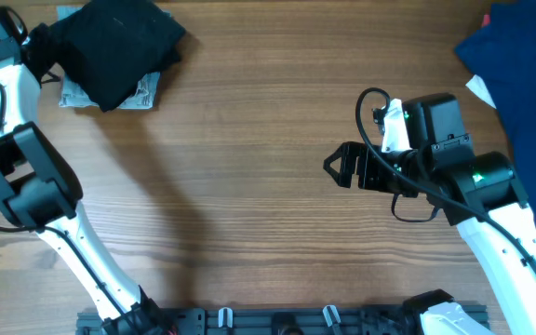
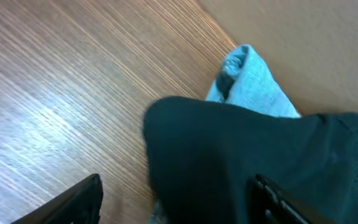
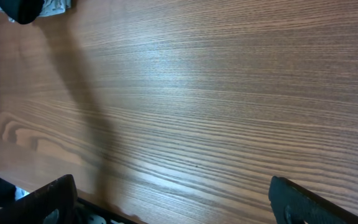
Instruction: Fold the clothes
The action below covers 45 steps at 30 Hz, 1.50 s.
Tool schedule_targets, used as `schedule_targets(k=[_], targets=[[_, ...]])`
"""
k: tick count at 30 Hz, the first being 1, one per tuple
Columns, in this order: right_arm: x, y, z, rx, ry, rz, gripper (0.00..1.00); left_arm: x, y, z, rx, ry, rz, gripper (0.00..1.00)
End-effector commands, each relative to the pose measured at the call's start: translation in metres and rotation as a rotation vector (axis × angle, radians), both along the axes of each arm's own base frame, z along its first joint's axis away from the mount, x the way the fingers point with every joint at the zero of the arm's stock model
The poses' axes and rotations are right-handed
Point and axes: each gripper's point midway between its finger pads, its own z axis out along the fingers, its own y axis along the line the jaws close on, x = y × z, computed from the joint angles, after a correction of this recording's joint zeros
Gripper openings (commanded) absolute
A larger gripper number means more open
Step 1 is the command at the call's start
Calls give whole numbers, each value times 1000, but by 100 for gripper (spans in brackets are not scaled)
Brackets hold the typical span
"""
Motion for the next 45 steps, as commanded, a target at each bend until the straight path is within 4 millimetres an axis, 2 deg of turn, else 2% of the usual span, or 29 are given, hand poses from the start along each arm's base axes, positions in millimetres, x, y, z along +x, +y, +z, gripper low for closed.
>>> schedule_targets(k=[1,4,5,7,8,9,11,12,14,18,20,21,22,24,25,27,28,29,30,31,32,33,35,38,40,42,45], targets=[[-2,2,-2,-5,4,26,100,-12,28,77,107,-89,91,81],[-1,2,-2,-7,-1,32,100,-27,32,125,172,-123,145,84],[-2,2,-2,-9,-1,36,100,-32,27,147,188,-141,149,84],[-4,1,-3,-14,4,44,100,-40,14,176,197,-170,137,84],[-4,1,-4,-16,7,44,100,-41,2,191,201,-188,120,73],[-4,1,-4,-16,4,46,100,-39,-9,195,198,-194,99,57],[-3,1,-3,-14,-1,46,100,-30,-32,187,208,-169,42,14],[-3,1,-3,-15,1,46,100,-22,-44,175,201,-152,19,4],[-4,1,-3,-15,2,46,100,-7,-55,148,202,-118,3,4],[-3,1,-3,-23,-9,64,100,14,-44,69,223,-28,38,4],[-2,1,-3,-26,-15,64,100,12,-34,21,237,63,71,4],[-2,1,-3,-26,-15,65,100,9,-29,4,247,99,87,4],[-2,1,-3,-26,-15,65,100,5,-27,-28,243,155,92,4],[-2,1,-3,-25,-14,64,100,2,-28,-58,231,203,85,4],[-3,1,-3,-26,-12,64,100,1,-28,-66,229,216,84,4],[-4,0,-4,-28,-5,65,100,2,-26,-56,242,202,95,4],[-5,0,-4,-29,-2,65,100,1,-20,-36,272,182,124,4],[-5,0,-4,-29,-2,65,99,2,-16,0,306,134,153,4],[-5,0,-4,-29,-2,65,99,3,-17,19,313,103,157,4],[-5,0,-4,-28,-3,65,100,4,-20,48,322,56,159,4],[-5,0,-4,-29,-3,65,100,4,-26,74,330,15,157,6],[-5,0,-4,-28,-3,65,100,3,-43,108,324,-37,127,5],[-5,0,-4,-28,-2,64,100,9,-69,126,298,-83,66,4],[-5,0,-4,-28,-1,65,100,19,-100,117,264,-81,-13,6],[-5,0,-4,-28,-1,64,100,27,-116,97,251,-63,-41,6],[-4,0,-4,-28,-4,64,100,35,-122,65,244,-29,-56,6],[-3,0,-4,-27,-11,65,100,39,-134,-1,178,57,-121,14]])
